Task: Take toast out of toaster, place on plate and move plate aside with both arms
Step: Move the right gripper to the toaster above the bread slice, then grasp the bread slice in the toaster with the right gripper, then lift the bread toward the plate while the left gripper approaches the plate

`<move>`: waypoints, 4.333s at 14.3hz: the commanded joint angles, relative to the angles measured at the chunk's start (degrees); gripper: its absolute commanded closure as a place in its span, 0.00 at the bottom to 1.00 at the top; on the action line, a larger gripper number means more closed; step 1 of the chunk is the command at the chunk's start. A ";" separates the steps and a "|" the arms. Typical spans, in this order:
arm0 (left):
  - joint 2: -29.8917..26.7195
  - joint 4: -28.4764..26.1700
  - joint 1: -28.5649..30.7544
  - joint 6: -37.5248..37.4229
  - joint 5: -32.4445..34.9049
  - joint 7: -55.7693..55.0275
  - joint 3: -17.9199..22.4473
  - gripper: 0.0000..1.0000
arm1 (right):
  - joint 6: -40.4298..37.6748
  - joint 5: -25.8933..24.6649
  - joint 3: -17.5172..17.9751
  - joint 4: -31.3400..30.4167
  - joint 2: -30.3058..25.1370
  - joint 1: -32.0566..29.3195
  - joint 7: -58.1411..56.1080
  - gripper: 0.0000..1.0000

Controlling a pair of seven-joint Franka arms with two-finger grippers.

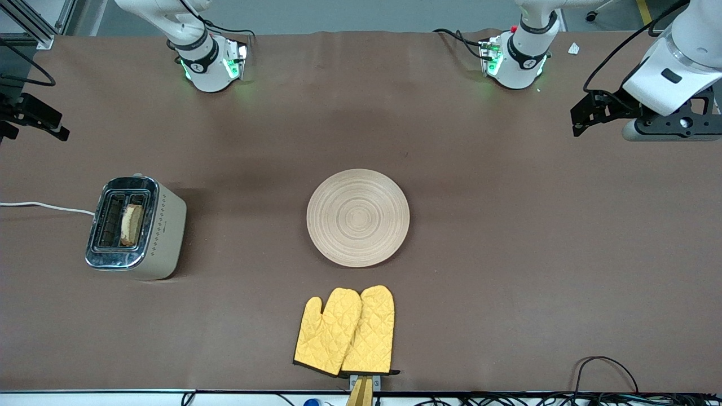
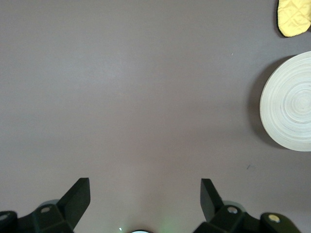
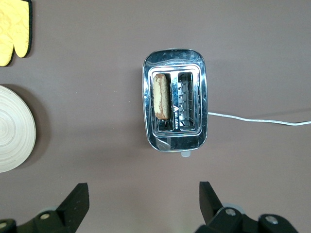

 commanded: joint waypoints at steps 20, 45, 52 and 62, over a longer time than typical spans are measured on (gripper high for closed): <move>0.83 2.76 1.02 -0.19 1.25 -0.29 -0.30 0.00 | 16.32 -2.23 -0.33 -3.90 23.82 0.66 -0.29 0.14; 4.08 2.94 1.11 1.57 0.72 0.16 -0.12 0.00 | 9.02 -2.58 18.98 4.19 20.21 0.75 19.37 0.93; 13.11 2.94 5.33 4.20 -14.38 0.68 -0.03 0.00 | 22.81 -3.28 27.00 3.84 28.31 7.58 46.36 0.93; 28.15 3.90 6.21 8.49 -31.34 5.83 -0.47 0.00 | 32.12 -9.51 26.83 3.84 39.91 19.29 67.09 0.72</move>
